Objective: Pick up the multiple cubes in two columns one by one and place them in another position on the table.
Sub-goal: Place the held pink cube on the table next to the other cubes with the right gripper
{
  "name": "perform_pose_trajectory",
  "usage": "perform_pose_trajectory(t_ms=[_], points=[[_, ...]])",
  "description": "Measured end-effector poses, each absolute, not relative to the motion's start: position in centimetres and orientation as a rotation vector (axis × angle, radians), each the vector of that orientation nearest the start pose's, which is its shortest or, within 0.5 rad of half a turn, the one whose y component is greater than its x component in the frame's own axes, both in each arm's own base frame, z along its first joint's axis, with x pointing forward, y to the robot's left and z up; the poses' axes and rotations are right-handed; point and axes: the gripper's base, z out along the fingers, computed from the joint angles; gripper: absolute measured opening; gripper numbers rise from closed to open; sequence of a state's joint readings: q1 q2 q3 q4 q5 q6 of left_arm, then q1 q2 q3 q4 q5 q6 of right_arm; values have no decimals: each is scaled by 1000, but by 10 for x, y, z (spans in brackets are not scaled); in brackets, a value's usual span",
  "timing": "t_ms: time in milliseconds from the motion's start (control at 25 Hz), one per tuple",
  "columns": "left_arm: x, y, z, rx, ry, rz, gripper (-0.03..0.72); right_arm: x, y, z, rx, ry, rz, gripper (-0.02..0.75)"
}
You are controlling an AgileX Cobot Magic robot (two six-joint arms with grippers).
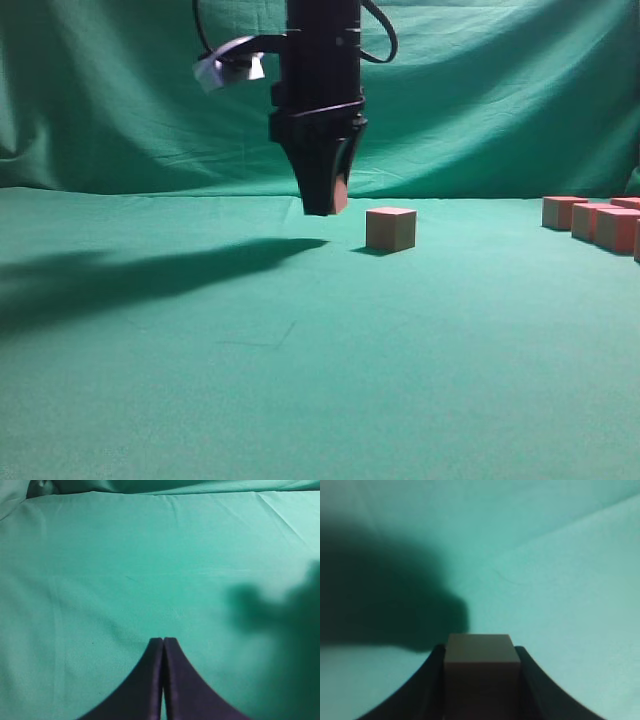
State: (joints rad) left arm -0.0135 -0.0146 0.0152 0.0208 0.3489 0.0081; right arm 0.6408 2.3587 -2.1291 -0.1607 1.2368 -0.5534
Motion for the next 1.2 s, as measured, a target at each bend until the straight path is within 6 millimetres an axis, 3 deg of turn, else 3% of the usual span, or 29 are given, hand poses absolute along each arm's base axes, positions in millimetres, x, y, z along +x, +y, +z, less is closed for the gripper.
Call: perform_pose_trajectory(t_ms=[440, 800, 1200], points=[[53, 0, 177, 33, 1833, 17, 0, 417, 270, 191, -1918, 2247, -68, 262], [53, 0, 177, 33, 1833, 17, 0, 423, 264, 171, -1939, 2268, 20, 262], [53, 0, 177, 33, 1833, 17, 0, 424, 265, 169, -1938, 2267, 23, 262]])
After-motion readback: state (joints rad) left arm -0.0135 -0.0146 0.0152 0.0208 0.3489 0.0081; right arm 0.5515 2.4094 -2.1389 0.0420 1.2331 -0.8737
